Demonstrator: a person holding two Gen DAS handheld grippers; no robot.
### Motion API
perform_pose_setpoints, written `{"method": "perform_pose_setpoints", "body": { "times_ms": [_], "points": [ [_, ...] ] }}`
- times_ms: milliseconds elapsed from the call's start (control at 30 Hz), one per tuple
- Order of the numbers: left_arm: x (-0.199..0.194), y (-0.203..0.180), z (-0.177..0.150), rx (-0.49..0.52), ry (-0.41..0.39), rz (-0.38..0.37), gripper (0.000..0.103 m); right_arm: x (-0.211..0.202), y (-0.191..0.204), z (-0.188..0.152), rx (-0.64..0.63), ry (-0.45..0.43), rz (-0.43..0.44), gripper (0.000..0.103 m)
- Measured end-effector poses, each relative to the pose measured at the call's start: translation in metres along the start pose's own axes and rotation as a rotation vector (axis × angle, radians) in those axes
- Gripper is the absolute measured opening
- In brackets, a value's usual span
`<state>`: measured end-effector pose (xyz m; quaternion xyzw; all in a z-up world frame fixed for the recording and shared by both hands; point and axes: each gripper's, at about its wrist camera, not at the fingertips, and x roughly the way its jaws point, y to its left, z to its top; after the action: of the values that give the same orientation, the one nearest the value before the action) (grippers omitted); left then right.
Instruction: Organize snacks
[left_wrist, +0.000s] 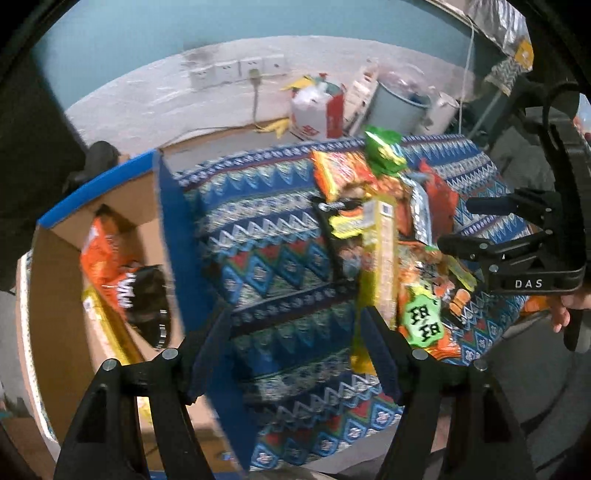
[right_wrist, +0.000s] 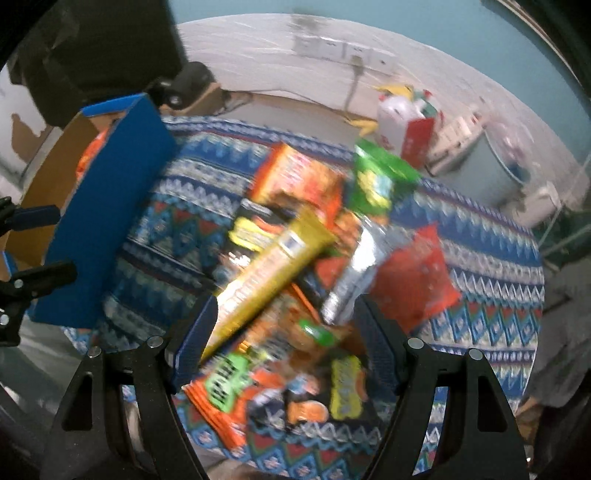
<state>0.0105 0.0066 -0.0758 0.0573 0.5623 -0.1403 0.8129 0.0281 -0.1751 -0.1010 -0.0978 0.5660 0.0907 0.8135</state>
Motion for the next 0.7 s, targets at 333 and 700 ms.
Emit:
{"method": "perform_pose_setpoints", "body": {
  "times_ms": [333, 700],
  "points": [
    [0.034, -0.04, -0.003, 0.047, 0.081, -0.039, 0.074, 0.028, -0.044, -0.044, 0.062, 0.1, -0.036, 0.076],
    [0.066, -0.06, 0.003, 0.041, 0.137, -0.059, 0.074, 0.071, -0.047, -0.069, 0.05, 0.216, -0.003, 0.076]
  ]
}}
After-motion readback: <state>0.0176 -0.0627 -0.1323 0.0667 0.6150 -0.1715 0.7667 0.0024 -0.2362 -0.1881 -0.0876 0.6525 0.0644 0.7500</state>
